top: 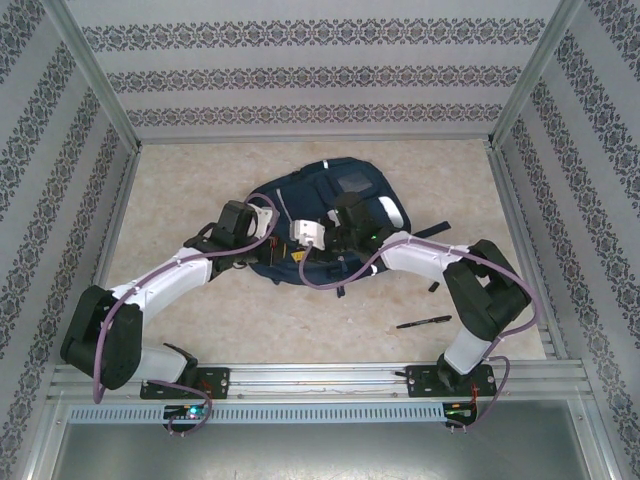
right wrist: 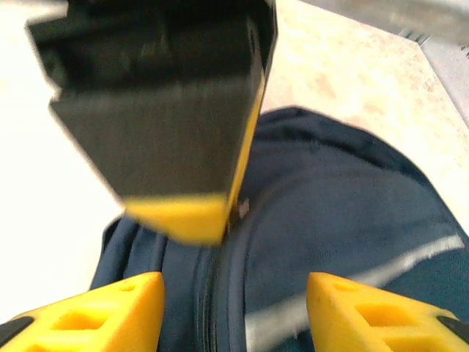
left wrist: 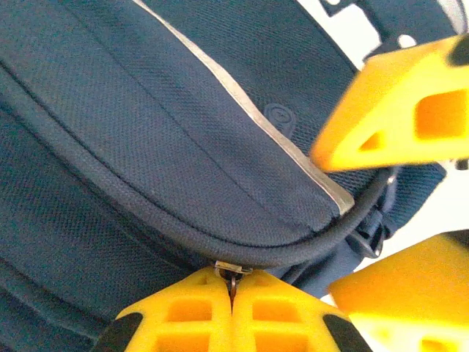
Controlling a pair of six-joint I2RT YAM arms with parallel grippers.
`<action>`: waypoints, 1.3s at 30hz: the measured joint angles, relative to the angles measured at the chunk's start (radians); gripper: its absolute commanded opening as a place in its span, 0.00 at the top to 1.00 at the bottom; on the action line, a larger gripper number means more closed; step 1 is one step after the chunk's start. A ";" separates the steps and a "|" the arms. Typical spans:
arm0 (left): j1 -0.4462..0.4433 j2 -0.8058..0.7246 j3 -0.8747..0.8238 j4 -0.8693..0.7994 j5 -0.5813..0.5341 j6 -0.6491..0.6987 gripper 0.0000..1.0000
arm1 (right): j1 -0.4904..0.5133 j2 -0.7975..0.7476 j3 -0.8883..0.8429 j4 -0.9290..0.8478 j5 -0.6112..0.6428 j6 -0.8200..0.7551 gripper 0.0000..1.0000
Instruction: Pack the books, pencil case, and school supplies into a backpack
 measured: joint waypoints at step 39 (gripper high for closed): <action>-0.060 -0.071 -0.058 0.085 -0.040 -0.129 1.00 | 0.147 -0.090 -0.203 0.227 0.414 0.280 0.66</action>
